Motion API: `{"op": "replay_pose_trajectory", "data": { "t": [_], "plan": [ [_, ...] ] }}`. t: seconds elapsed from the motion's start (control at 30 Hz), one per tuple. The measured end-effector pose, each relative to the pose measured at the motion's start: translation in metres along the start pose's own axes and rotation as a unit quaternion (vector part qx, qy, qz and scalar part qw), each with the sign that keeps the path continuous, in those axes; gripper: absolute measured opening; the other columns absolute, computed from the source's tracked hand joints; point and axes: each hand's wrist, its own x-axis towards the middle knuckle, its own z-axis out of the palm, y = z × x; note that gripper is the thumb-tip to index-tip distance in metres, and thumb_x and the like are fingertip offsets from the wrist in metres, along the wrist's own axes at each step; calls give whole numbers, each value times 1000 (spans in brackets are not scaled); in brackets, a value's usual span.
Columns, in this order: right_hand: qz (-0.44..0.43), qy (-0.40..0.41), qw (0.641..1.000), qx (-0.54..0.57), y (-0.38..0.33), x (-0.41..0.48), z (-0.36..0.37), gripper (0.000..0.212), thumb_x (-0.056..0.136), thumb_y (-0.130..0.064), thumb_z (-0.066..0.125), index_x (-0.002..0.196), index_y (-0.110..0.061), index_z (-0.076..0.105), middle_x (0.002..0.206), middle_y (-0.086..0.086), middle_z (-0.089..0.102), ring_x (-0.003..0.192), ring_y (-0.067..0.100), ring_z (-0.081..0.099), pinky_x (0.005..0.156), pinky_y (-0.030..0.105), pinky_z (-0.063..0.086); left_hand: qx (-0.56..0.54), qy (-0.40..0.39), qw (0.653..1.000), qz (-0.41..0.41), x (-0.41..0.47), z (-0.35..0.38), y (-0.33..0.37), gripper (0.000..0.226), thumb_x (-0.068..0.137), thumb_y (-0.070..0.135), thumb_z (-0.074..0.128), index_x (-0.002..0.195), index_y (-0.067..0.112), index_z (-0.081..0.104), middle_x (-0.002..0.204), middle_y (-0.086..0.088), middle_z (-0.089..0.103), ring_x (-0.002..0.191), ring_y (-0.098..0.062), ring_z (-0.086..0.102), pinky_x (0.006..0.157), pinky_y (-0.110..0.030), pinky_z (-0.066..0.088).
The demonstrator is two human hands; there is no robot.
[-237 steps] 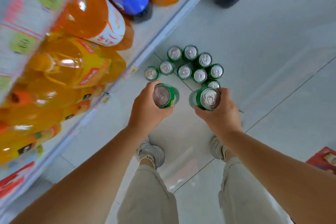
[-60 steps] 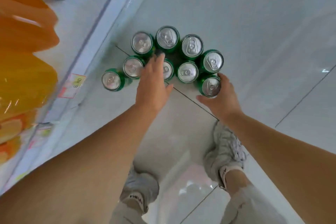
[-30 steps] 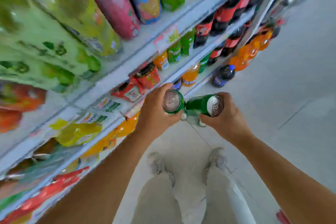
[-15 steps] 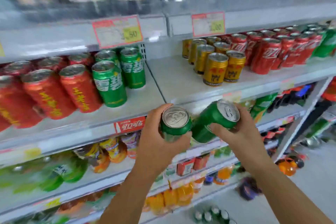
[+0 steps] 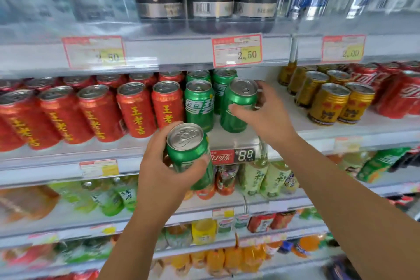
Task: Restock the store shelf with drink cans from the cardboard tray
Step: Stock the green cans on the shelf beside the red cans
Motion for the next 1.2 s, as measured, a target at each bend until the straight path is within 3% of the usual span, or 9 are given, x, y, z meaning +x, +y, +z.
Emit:
{"op": "replay_pose_trajectory", "data": {
  "t": [0.17, 0.37, 0.5, 0.7, 0.83, 0.9, 1.0, 1.1, 1.2],
  "plan": [
    [17, -23, 1000, -13, 16, 20, 13, 65, 69, -36, 82, 127, -26, 52, 113, -10, 66, 100, 5, 64, 91, 36, 54, -9, -5, 1000, -1, 6, -7, -3, 59, 64, 40, 77, 120, 36, 60, 120, 3, 64, 109, -17, 63, 83, -31, 56],
    [32, -76, 996, -34, 26, 15, 11, 69, 74, -28, 82, 131, -26, 43, 111, -15, 57, 96, -1, 55, 72, 2, 39, -7, 11, 1000, -5, 10, 1, -2, 60, 64, 41, 76, 120, 38, 58, 120, 6, 63, 109, -15, 63, 84, -29, 56],
    [27, -69, 994, -80, 32, 19, 15, 71, 71, -35, 83, 130, -17, 46, 123, -1, 58, 103, 9, 53, 83, 21, 40, -10, 18, 1000, -14, 10, 14, 3, 58, 65, 40, 77, 120, 37, 59, 119, 7, 63, 108, -14, 64, 85, -34, 57],
    [29, -121, 990, -63, 33, 22, 12, 77, 70, -40, 83, 133, -19, 44, 129, -1, 57, 116, 13, 56, 90, 25, 43, -12, 29, 999, -26, 8, 36, 11, 58, 65, 37, 79, 120, 34, 60, 119, 6, 64, 106, -14, 65, 88, -38, 57],
    [-17, -93, 995, -22, 20, -13, -22, 63, 86, -16, 66, 142, -24, 39, 127, -8, 54, 123, 8, 48, 109, 29, 37, -20, 34, 999, -33, 8, 51, 17, 57, 65, 31, 81, 118, 36, 61, 117, 9, 66, 105, -9, 66, 88, -33, 57],
    [-37, -177, 984, 8, 13, -39, -41, 65, 82, -12, 64, 137, -36, 40, 125, -19, 55, 124, 0, 48, 111, 27, 36, -19, 26, 999, -27, 10, 61, 22, 56, 67, 27, 81, 119, 35, 62, 118, 8, 66, 106, -9, 65, 89, -34, 57],
    [-54, -299, 952, 43, 3, -65, -53, 79, 77, -19, 77, 137, -47, 34, 128, -30, 54, 121, -10, 48, 100, 13, 40, -29, 7, 999, -15, 13, 81, 33, 54, 70, 17, 83, 118, 31, 63, 115, 7, 68, 106, -8, 65, 86, -30, 57],
    [-49, -236, 968, 63, 7, -65, -56, 79, 73, -16, 83, 137, -37, 42, 119, -27, 61, 108, -8, 58, 84, 10, 47, -32, -13, 999, 4, 17, 102, 44, 54, 71, 12, 84, 120, 27, 63, 112, 8, 69, 103, -6, 66, 84, -24, 55],
    [-45, -155, 985, 55, 14, -55, -65, 68, 69, -22, 85, 126, -34, 50, 108, -23, 66, 96, -8, 62, 75, 9, 48, -9, -48, 999, -2, 25, 115, 45, 68, 71, 32, 84, 133, 28, 56, 123, 12, 65, 114, -3, 61, 95, -30, 53]
  ]
}}
